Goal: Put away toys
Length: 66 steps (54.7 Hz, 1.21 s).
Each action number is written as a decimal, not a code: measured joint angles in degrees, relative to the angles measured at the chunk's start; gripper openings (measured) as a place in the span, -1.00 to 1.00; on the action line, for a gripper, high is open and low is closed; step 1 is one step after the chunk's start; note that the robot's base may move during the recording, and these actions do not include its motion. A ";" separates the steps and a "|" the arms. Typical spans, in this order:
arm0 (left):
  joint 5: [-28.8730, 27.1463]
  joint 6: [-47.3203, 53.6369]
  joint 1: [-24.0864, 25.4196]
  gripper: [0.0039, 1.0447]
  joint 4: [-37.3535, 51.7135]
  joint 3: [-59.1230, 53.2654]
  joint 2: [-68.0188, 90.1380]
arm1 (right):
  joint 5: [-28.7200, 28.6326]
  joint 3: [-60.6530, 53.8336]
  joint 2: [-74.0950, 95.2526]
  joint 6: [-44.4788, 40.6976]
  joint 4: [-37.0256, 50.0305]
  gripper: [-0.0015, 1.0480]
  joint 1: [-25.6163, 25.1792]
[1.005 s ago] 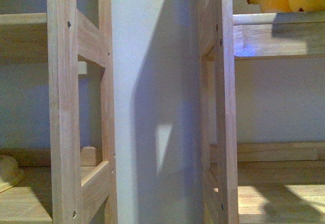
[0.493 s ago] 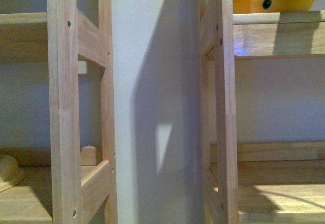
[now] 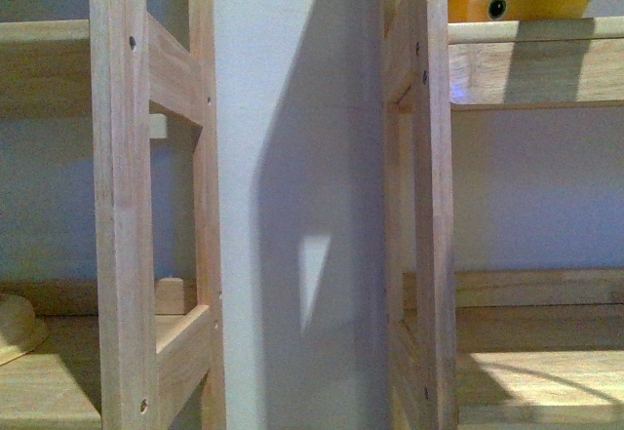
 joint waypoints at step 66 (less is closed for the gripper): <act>0.00 0.00 0.00 0.88 0.00 0.00 0.00 | 3.96 -13.94 -10.67 -15.65 29.31 0.87 -2.12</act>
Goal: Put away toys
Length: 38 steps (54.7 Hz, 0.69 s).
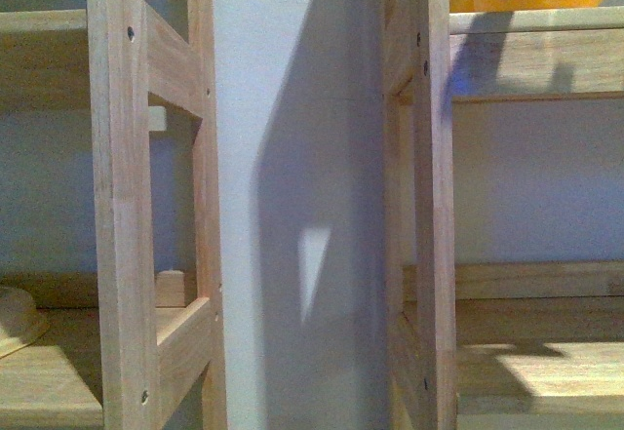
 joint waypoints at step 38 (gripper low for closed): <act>0.00 0.00 0.00 0.88 0.00 0.00 0.00 | -7.04 -47.10 -41.29 13.09 -7.82 0.87 -19.67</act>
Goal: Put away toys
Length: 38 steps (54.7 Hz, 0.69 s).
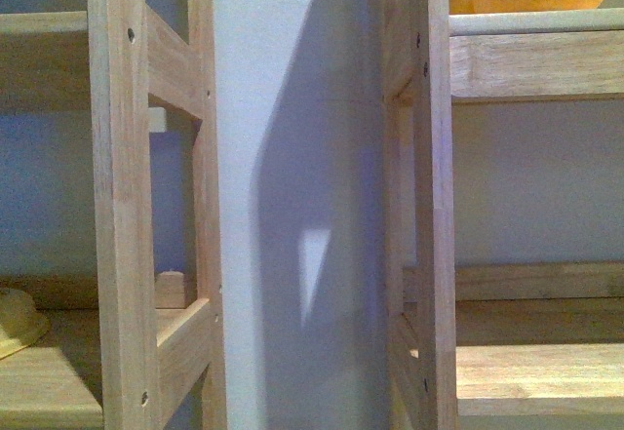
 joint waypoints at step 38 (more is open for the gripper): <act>-0.02 0.00 0.00 0.88 0.00 0.00 0.00 | 9.66 -41.59 -38.16 3.85 -23.15 0.87 33.40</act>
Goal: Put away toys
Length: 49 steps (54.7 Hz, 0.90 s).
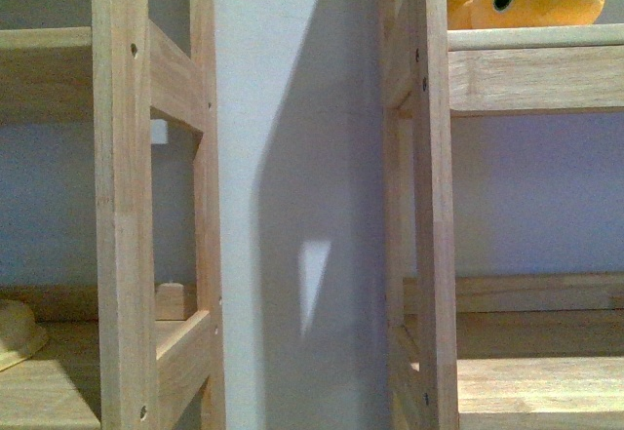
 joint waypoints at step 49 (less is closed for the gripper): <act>0.02 0.00 0.00 0.88 0.00 0.00 0.00 | -7.26 -8.07 -7.54 -13.99 -3.34 -0.35 -7.26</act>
